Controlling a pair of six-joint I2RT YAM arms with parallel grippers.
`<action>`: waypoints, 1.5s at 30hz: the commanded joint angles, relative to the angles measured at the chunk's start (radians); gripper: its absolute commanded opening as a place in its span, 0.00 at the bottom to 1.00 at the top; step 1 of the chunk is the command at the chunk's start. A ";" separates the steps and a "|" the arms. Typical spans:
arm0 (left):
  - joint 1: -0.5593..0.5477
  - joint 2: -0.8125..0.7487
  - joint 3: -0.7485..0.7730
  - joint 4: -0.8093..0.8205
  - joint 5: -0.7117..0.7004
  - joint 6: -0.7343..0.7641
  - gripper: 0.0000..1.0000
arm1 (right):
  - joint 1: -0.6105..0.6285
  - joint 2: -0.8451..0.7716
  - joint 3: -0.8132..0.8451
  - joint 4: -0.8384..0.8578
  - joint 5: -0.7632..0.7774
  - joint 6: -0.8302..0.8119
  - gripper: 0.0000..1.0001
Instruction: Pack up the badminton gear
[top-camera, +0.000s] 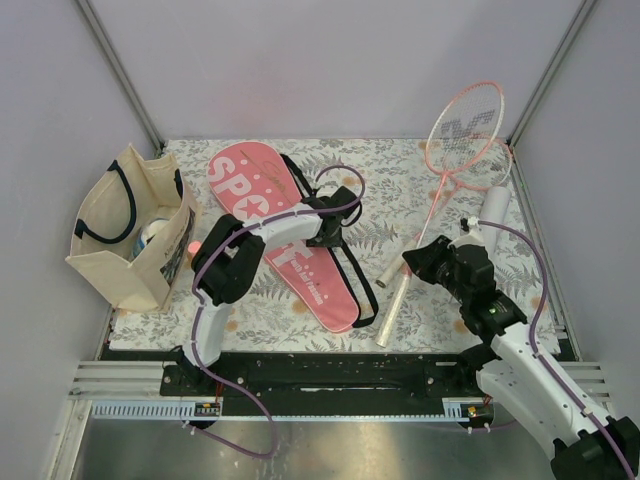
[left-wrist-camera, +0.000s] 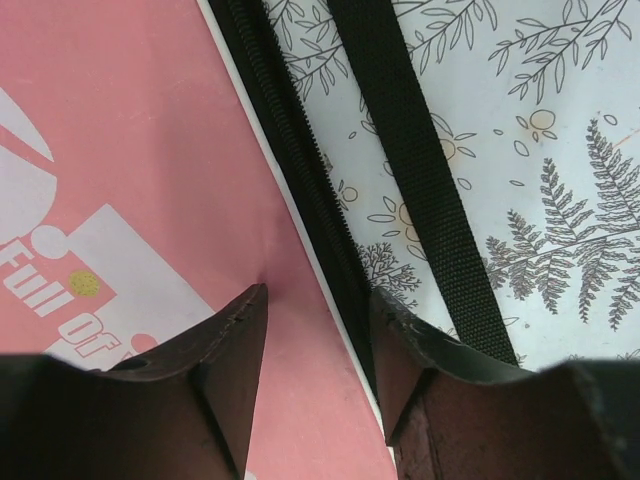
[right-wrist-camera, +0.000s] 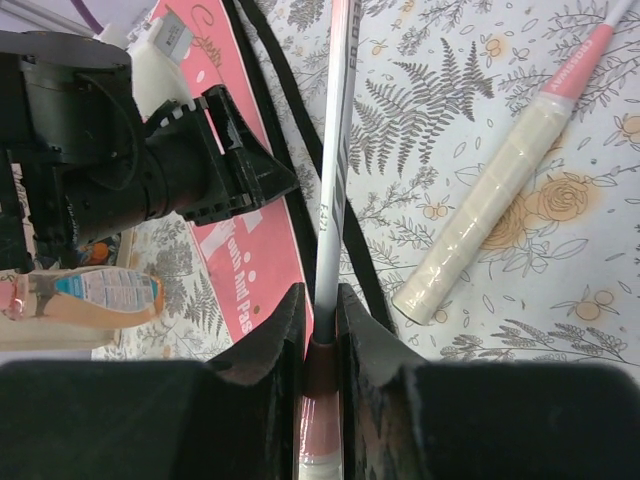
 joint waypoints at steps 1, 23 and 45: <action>0.010 -0.009 -0.005 -0.010 -0.015 -0.031 0.48 | -0.003 -0.030 -0.003 0.029 0.051 -0.037 0.00; 0.020 -0.265 -0.200 0.086 0.010 0.188 0.00 | -0.003 0.092 0.038 0.074 -0.242 -0.049 0.00; 0.063 -0.571 -0.478 0.311 0.261 0.357 0.00 | 0.017 0.295 -0.127 0.425 -0.813 0.231 0.00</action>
